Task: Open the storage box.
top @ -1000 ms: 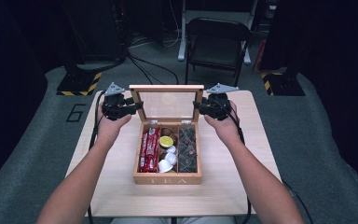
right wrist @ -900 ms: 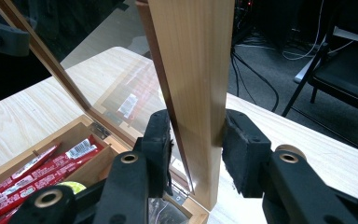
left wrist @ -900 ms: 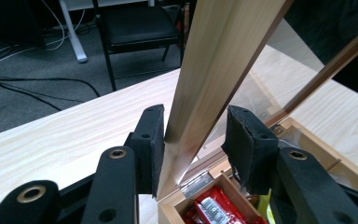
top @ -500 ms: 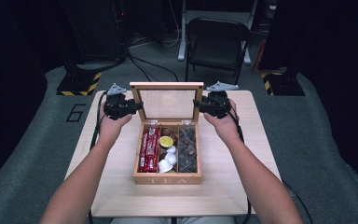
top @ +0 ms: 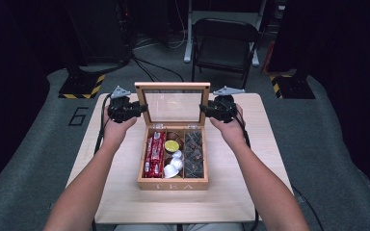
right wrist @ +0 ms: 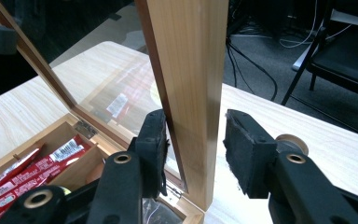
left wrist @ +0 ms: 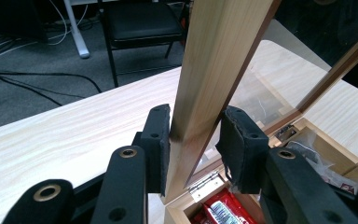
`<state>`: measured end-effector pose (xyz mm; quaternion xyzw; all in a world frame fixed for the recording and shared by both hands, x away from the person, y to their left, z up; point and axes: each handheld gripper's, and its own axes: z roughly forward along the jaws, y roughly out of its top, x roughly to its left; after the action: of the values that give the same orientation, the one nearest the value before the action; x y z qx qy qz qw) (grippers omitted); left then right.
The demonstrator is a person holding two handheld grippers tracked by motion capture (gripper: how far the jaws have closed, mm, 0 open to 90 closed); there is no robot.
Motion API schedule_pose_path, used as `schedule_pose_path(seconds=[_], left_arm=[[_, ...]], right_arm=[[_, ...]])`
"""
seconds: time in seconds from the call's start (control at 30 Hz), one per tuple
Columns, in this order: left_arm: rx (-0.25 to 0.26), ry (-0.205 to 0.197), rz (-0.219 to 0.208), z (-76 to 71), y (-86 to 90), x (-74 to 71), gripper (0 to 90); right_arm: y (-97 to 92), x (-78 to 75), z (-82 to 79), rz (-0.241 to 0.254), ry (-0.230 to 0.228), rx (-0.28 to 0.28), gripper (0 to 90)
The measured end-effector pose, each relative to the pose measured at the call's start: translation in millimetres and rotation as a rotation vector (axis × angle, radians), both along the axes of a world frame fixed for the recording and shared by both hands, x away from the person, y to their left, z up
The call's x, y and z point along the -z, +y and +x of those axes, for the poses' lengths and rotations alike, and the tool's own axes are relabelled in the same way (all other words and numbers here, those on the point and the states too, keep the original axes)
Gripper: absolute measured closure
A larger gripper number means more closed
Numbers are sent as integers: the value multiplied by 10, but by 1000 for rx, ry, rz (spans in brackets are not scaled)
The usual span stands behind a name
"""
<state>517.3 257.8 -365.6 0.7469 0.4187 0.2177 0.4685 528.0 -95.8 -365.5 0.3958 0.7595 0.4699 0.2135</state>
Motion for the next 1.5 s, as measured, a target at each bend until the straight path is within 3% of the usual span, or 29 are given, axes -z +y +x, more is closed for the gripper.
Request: schedule_pose_path(seconds=[0.63,0.73,1.5], left_arm=[[-13,7,-19,83,3,9,637],[-22,6,-37,89,-4,21,638],[-38,27,-67,129,24,47,636]], right_arm=[[65,329,133,-34,63,10,597],[80,367,146,-25,79,14,590],[61,391,180,-31,70,17,639]])
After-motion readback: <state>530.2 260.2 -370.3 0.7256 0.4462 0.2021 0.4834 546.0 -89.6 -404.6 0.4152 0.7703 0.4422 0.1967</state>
